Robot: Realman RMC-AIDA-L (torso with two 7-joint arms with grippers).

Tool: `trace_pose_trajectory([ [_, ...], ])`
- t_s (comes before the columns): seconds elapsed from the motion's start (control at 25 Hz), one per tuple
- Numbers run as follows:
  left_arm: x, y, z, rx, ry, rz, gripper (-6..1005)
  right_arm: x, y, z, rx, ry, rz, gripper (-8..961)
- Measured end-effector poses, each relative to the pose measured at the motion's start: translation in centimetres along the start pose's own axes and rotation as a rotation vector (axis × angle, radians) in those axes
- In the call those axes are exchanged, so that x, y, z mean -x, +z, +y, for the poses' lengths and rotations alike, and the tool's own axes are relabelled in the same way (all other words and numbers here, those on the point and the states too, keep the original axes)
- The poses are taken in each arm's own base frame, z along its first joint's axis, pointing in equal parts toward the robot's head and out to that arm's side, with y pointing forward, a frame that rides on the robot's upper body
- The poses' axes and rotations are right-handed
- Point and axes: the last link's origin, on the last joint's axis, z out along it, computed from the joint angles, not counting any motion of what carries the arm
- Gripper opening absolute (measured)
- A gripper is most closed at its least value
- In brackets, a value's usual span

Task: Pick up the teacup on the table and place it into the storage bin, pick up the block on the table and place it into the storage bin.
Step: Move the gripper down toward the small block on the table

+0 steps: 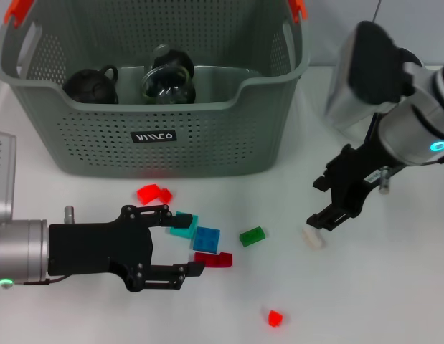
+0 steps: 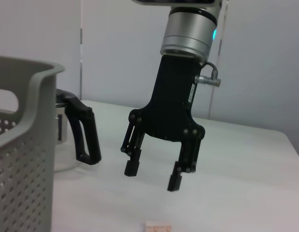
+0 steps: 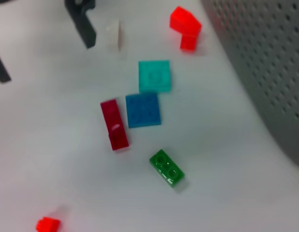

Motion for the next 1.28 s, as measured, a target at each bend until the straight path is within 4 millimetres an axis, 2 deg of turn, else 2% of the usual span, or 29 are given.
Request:
trace_pose_trajectory([
  [0.16,0.3,-0.1,-0.1,-0.027,-0.029,0.021,763,1.1,0.9,0.5,-0.025,-0.115,0.059,613],
  [0.36,0.7,-0.1,-0.1,-0.049,-0.055,0.032,763,1.7,1.7,1.0,-0.023,-0.255,0.132,832],
  [0.6,1.0,0.1,0.2,-0.055,-0.090,0.054,763,1.3,3.0,0.9,0.015,-0.342,0.243,882],
  [0.76,1.1,0.1,0.2,-0.059,-0.096,0.061,763,1.4,3.9,1.0,0.019,-0.381,0.279,871],
  [1.28,1.1,0.1,0.2,-0.058,-0.096,0.065,763,2.5,5.7,1.9,0.013,-0.447,0.246,834],
])
